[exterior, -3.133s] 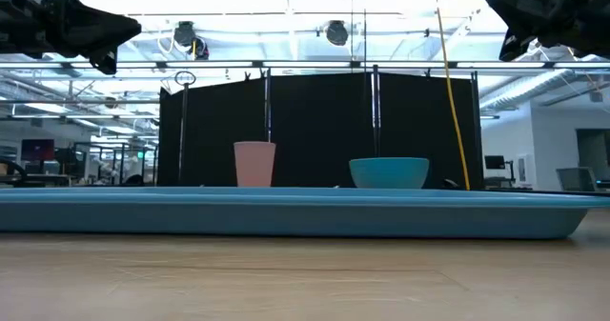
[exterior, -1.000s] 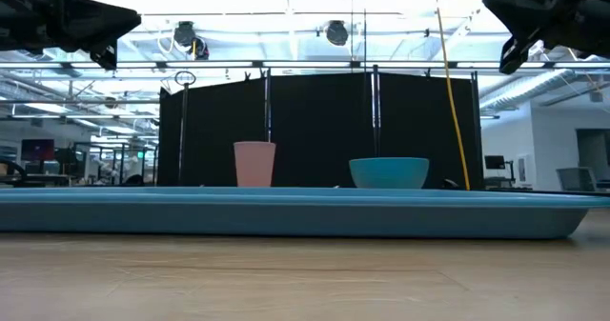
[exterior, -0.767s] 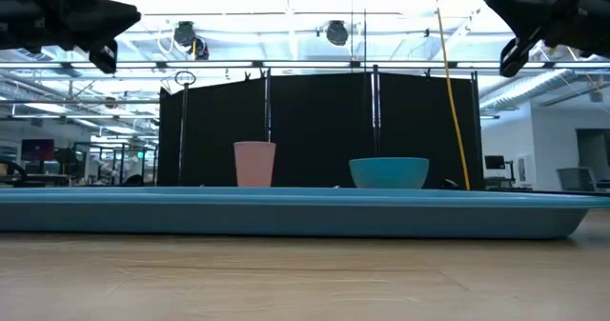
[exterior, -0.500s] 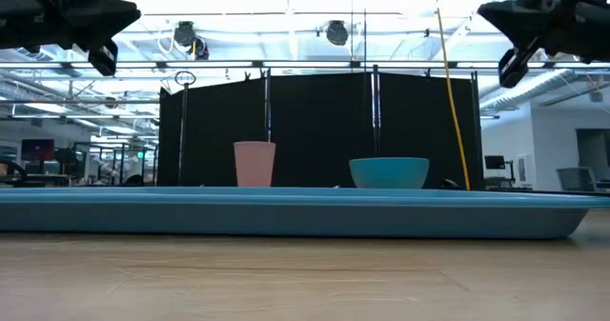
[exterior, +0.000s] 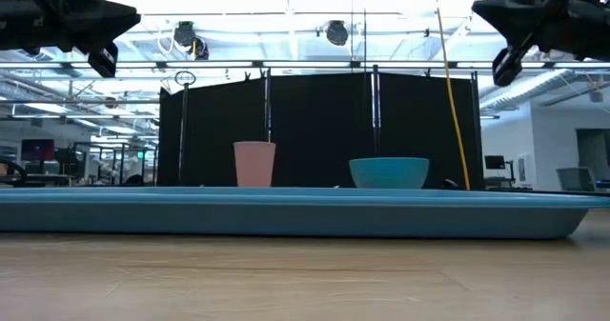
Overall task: Set up tray
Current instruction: Put the plate on the serving tray
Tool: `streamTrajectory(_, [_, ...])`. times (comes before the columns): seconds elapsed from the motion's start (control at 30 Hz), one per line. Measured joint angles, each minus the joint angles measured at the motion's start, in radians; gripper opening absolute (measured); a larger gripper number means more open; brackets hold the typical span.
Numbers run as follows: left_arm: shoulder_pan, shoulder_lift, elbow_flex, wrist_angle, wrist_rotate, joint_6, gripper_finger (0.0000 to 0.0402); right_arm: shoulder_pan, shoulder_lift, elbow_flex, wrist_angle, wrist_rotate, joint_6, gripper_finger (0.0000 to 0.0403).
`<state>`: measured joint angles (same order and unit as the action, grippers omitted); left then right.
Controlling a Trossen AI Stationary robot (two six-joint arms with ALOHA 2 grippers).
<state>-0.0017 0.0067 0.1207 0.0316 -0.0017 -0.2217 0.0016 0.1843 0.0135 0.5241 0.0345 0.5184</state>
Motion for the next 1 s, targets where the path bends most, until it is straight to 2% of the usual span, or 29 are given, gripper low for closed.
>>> streamTrajectory(0.27, [0.0,0.0,0.0,0.094,-0.045,0.064,0.0047,0.042,0.103,0.001,0.175,-0.031,-0.035,0.0])
streamTrajectory(0.47, [0.0,0.0,0.0,0.094,-0.051,0.145,0.0047,0.149,0.255,0.068,0.172,0.098,-0.158,0.0])
streamTrajectory(0.67, [0.0,0.0,0.0,0.117,-0.089,0.258,0.0047,0.222,0.437,0.203,0.187,0.106,-0.308,0.0])
streamTrajectory(0.83, [0.0,0.0,0.0,0.128,-0.115,0.306,0.0047,0.267,0.592,0.335,0.132,0.164,-0.352,0.0])
streamTrajectory(1.0, [0.0,0.0,0.0,0.13,-0.115,0.333,0.0047,0.312,0.732,0.516,-0.109,0.268,-0.347,0.0])
